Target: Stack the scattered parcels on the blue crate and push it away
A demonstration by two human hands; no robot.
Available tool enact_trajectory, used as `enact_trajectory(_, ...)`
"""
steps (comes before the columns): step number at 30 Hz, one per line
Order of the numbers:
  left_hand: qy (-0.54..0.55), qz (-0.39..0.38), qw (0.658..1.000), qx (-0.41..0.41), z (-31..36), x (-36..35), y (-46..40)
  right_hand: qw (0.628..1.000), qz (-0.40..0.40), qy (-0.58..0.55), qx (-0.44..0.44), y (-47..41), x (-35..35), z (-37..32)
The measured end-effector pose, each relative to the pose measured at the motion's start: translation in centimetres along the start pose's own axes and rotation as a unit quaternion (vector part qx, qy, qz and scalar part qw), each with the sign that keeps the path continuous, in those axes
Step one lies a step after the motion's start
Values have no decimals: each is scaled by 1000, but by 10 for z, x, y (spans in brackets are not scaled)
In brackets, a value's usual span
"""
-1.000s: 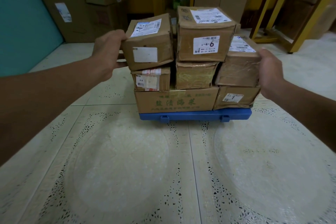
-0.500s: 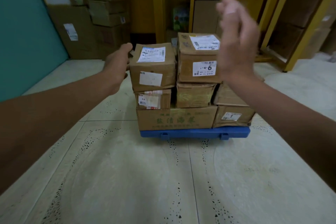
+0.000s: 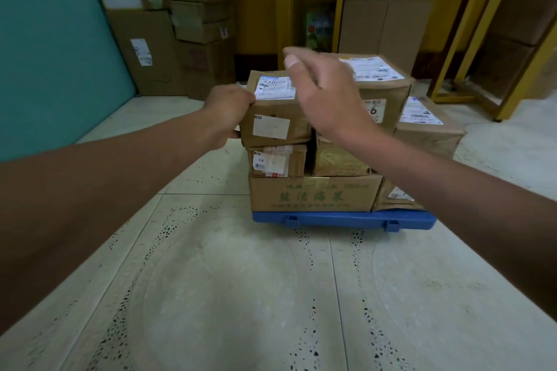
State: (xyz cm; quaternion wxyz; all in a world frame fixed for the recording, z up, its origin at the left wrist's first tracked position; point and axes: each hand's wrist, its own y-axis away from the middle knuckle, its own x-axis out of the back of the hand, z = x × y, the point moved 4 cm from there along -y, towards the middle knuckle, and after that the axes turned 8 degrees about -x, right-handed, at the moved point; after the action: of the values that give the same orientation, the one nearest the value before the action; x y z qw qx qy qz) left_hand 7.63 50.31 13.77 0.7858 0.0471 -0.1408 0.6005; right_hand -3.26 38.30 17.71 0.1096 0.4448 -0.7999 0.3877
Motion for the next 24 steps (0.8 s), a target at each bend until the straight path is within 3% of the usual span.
enact_trajectory(3,-10,-3,1000,-8,-2,4,-2,996,-91,18,-15,0,-29,-3)
enact_trajectory(9,-4,-4,1000,-8,-5,7,-4,983,-113,145,-22,-12,-50,9)
enact_trajectory(18,-12,2,1000,-11,-11,8,-8,985,-92,145,9,-10,-48,9)
enact_trajectory(24,-22,90,994,57,-27,23,-18,989,-22,119,84,-4,-38,4)
